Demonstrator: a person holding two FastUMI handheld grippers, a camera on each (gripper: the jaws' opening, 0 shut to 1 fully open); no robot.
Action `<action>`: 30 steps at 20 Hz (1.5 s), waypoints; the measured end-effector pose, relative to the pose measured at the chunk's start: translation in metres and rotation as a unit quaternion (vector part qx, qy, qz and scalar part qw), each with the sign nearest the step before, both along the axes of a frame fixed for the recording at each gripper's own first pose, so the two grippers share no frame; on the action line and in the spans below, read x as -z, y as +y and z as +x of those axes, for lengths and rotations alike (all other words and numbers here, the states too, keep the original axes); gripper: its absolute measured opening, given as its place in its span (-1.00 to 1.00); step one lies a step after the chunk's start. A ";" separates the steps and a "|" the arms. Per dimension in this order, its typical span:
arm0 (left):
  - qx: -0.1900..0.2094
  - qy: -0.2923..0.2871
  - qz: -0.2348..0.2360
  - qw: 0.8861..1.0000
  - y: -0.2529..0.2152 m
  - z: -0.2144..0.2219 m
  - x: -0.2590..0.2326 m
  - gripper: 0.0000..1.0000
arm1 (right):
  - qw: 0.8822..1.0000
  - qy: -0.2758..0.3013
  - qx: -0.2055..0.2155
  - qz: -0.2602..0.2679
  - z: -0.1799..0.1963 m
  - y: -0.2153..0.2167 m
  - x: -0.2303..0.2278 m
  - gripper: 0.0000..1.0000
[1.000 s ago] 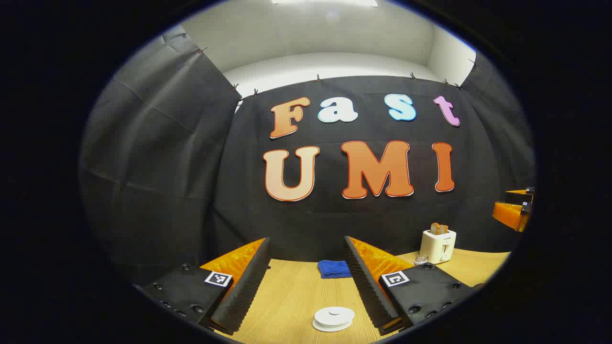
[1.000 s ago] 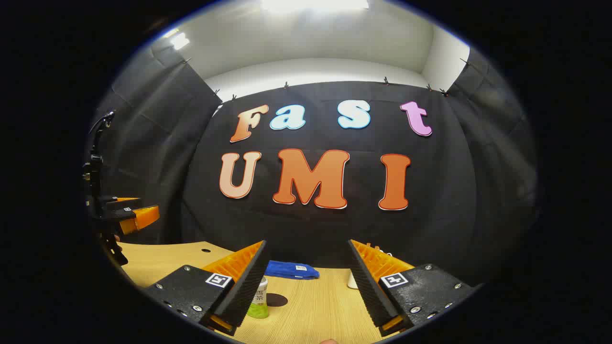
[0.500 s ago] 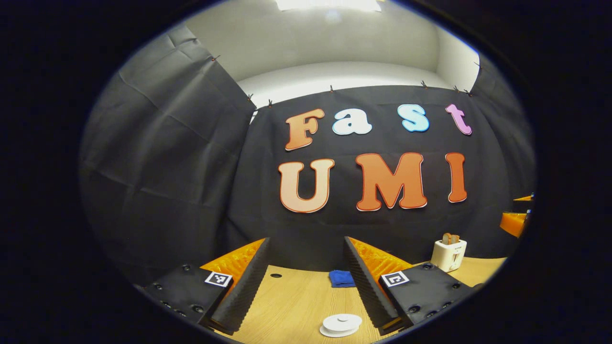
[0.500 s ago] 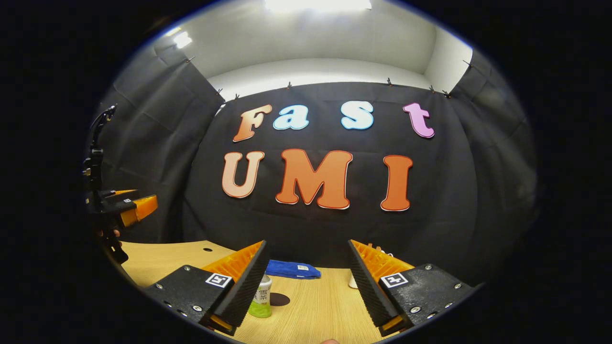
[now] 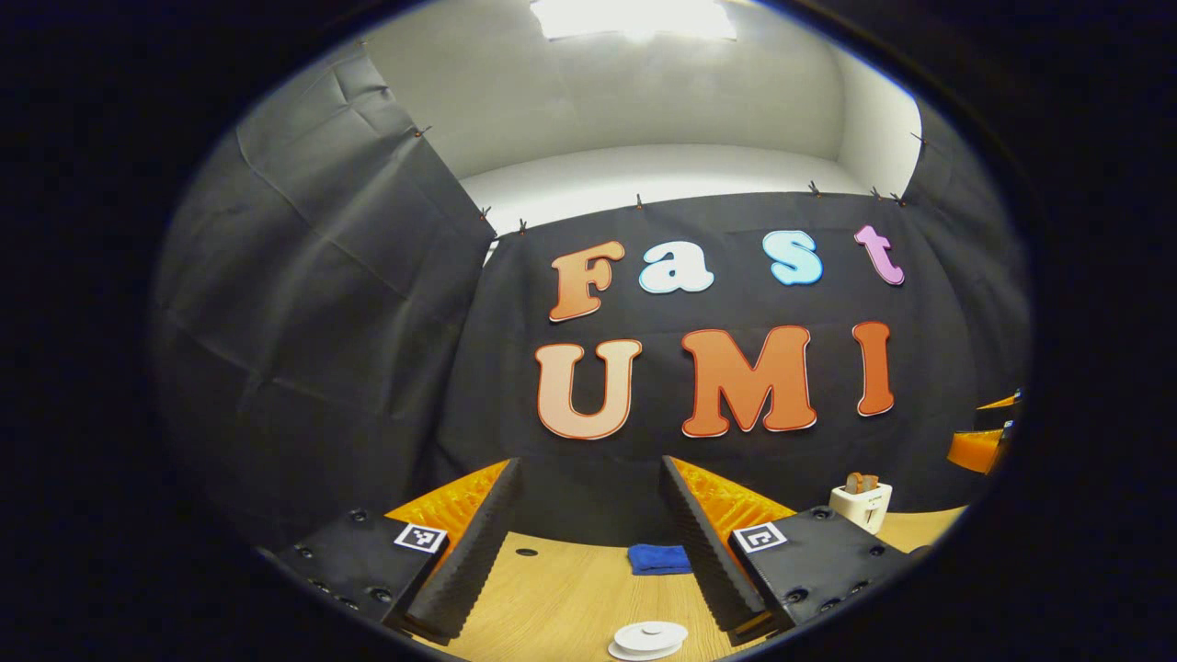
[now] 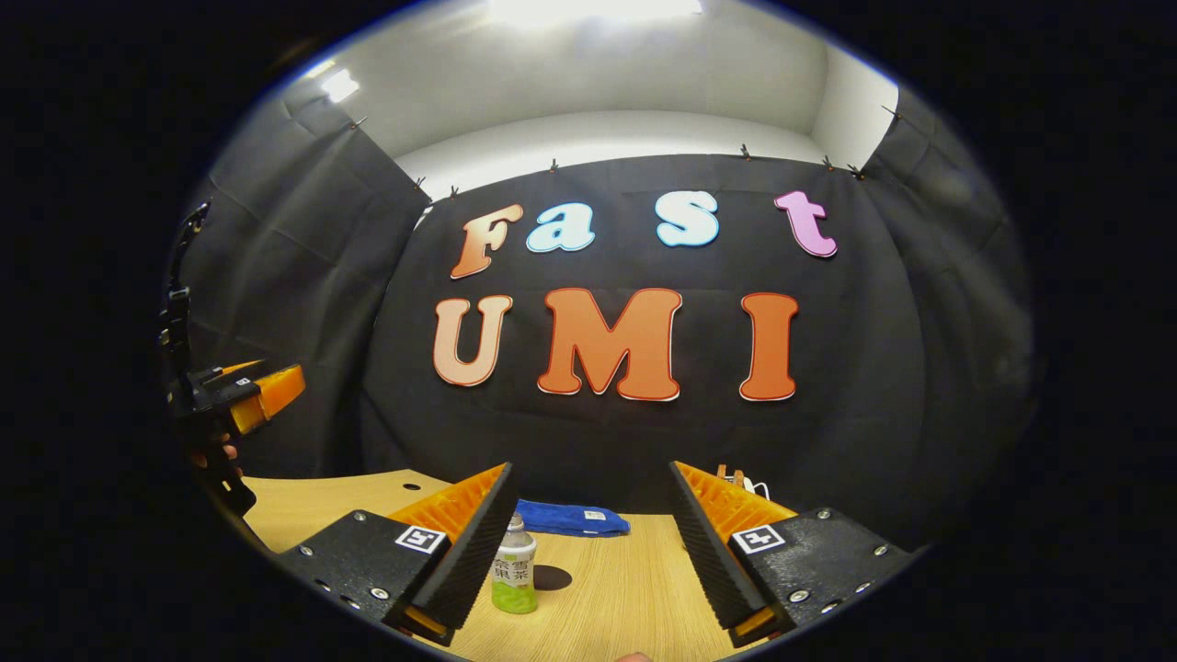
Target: Open the teacup lid with one hand, grasp the water bottle and pour water into the teacup with the other hand; after pouring, place the water bottle on the coaster and then close the teacup lid.
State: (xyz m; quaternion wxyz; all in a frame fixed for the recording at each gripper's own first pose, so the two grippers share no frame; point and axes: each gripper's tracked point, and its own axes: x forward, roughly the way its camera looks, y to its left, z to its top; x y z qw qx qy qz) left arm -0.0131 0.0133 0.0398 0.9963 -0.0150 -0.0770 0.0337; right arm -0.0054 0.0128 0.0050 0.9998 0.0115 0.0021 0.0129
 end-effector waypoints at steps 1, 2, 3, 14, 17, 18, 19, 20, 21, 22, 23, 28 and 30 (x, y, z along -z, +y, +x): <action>0.007 0.009 -0.003 1.000 -0.004 0.002 0.008 0.93 | 1.000 0.000 0.000 -0.003 0.000 0.001 0.001 0.94; 0.012 0.020 -0.007 1.000 -0.005 0.004 0.015 0.93 | 1.000 0.001 0.000 -0.005 0.000 0.002 0.002 0.94; 0.008 0.032 -0.014 0.999 -0.002 0.006 0.022 0.93 | 1.000 0.002 0.001 -0.007 0.000 0.002 0.003 0.94; 0.076 0.167 -0.054 0.982 -0.038 0.020 0.132 0.95 | 0.999 0.039 0.000 0.004 -0.004 -0.001 0.042 0.95; 0.080 0.203 -0.039 0.975 -0.046 0.027 0.166 0.94 | 0.999 0.053 0.001 0.009 -0.005 -0.003 0.053 0.95; 0.083 0.213 -0.033 0.973 -0.050 0.029 0.176 0.88 | 0.998 0.056 -0.001 0.011 -0.005 -0.003 0.057 0.95; 0.087 0.222 -0.026 0.971 -0.053 0.030 0.183 0.88 | 0.998 0.060 -0.002 0.013 -0.003 -0.003 0.061 0.95; 0.091 0.230 -0.017 0.969 -0.056 0.031 0.192 0.88 | 0.998 0.061 -0.004 0.014 -0.003 -0.003 0.064 0.95; 0.096 0.237 -0.010 0.967 -0.059 0.032 0.201 0.87 | 0.998 0.063 -0.004 0.013 -0.002 -0.003 0.066 0.94; 0.099 0.246 -0.003 0.964 -0.062 0.033 0.207 0.82 | 0.998 0.066 -0.003 0.011 0.000 -0.003 0.068 0.95; 0.102 0.253 0.002 0.962 -0.065 0.035 0.216 0.80 | 0.998 0.068 -0.002 0.008 0.002 -0.004 0.072 0.95; 0.114 0.287 0.018 0.951 -0.075 0.044 0.249 0.61 | 0.997 0.079 -0.006 -0.009 0.009 -0.001 0.088 0.95; 0.119 0.297 0.025 0.947 -0.078 0.045 0.260 0.56 | 0.996 0.087 -0.009 -0.009 0.012 0.001 0.096 0.95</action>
